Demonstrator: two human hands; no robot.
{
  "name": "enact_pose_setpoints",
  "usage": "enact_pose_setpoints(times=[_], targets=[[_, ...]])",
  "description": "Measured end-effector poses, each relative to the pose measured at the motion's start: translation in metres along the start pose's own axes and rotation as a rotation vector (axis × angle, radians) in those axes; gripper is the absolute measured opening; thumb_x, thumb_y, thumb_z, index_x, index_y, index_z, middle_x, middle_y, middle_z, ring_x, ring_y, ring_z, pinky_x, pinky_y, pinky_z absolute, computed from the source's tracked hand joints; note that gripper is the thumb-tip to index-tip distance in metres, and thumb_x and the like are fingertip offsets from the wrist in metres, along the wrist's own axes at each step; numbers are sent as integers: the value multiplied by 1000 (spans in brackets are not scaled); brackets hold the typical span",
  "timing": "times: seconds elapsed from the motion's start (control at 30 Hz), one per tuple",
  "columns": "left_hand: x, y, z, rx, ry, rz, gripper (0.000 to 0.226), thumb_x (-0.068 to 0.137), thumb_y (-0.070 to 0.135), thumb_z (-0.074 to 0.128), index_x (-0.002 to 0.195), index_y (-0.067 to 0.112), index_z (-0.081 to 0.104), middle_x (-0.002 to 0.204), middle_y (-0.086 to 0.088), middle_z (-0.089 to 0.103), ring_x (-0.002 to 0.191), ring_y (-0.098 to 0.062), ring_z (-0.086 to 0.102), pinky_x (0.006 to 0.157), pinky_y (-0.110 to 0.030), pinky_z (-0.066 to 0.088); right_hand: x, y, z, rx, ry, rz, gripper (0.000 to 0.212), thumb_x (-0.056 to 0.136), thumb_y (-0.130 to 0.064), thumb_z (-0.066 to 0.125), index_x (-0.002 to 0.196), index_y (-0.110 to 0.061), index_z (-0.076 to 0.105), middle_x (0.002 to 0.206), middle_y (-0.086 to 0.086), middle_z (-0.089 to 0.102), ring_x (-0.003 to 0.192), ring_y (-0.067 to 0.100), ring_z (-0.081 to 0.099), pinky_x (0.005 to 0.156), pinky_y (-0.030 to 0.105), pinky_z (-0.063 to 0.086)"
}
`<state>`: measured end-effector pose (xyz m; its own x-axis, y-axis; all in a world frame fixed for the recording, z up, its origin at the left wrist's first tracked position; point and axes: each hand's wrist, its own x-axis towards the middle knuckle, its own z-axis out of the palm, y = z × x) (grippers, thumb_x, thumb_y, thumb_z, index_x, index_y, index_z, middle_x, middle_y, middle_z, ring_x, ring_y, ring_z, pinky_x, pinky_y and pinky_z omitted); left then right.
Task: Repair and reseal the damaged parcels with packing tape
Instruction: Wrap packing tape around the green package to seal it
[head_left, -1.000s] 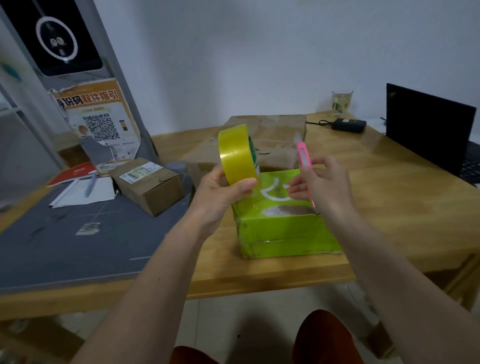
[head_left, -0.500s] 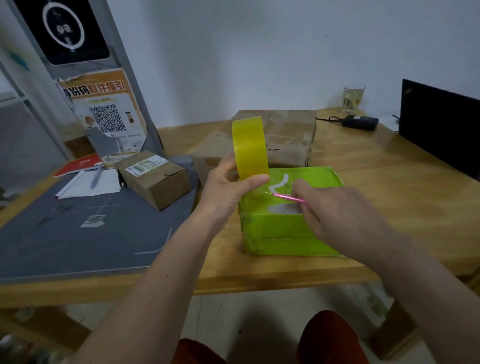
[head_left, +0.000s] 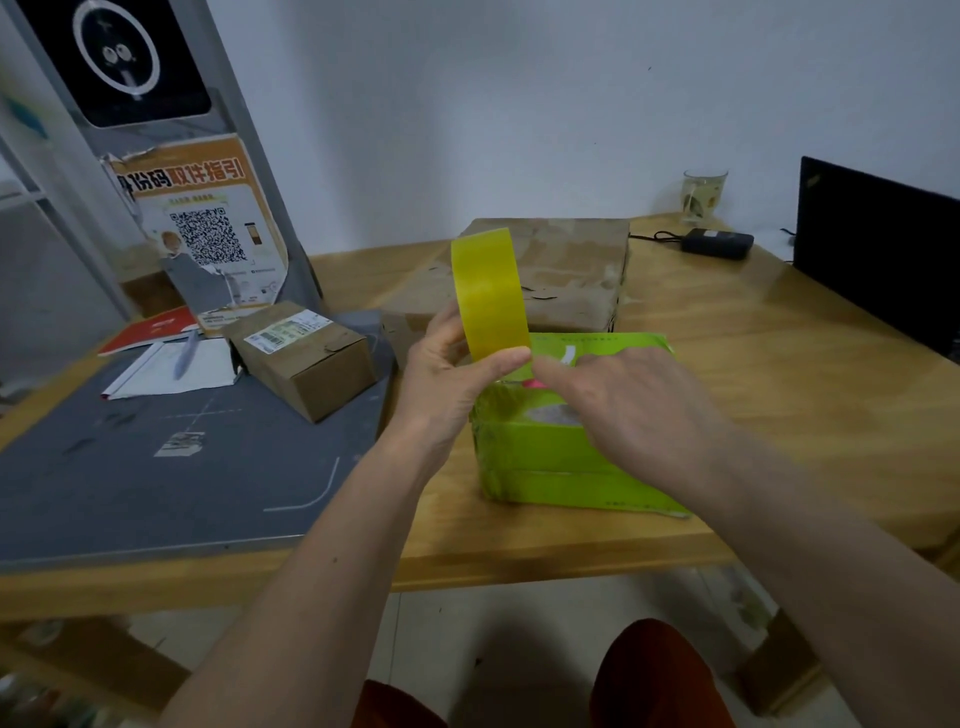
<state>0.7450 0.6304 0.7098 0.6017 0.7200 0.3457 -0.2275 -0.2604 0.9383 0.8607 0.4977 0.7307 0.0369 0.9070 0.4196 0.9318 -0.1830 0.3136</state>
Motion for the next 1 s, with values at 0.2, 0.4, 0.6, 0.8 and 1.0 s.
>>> enact_pose_setpoints(times=[0.2, 0.4, 0.6, 0.8, 1.0], targets=[[-5, 0, 1, -69, 45, -12, 28, 67, 22, 82, 92, 33, 77, 129, -16, 61, 110, -28, 65, 93, -46, 55, -1, 3, -1, 94, -25, 23, 44, 67, 6, 69, 103, -15, 55, 51, 6, 47, 42, 17, 7, 45, 26, -1], [-4, 4, 3, -80, 94, -7, 38, 64, 25, 89, 99, 23, 73, 128, -19, 61, 108, -29, 66, 90, -43, 55, 2, -2, -3, 49, -2, 5, 21, 81, -4, 67, 94, -15, 53, 53, 5, 44, 47, 30, 37, 44, 29, 10], [4, 10, -6, -133, 139, 8, 35, 67, 17, 84, 100, 17, 72, 119, -16, 68, 107, -29, 67, 91, -40, 54, -6, 15, 1, 288, -90, 213, 28, 89, -34, 22, 101, -18, 41, 86, 2, 54, 75, 27, 43, 58, 35, 31], [6, 5, -6, -224, 171, -42, 29, 66, 18, 86, 92, 24, 76, 106, -9, 74, 108, -32, 66, 99, -51, 50, -24, 74, 51, 585, 102, 864, 10, 94, -17, 54, 104, -14, 56, 108, 15, 64, 100, 37, 57, 80, 42, 44], [2, 11, 1, -283, 234, -61, 37, 64, 19, 79, 99, 15, 69, 97, -3, 74, 102, -26, 69, 99, -48, 51, -55, 89, 124, 638, -259, 978, 24, 90, -16, 62, 109, -3, 68, 113, 26, 64, 106, 40, 58, 76, 35, 41]])
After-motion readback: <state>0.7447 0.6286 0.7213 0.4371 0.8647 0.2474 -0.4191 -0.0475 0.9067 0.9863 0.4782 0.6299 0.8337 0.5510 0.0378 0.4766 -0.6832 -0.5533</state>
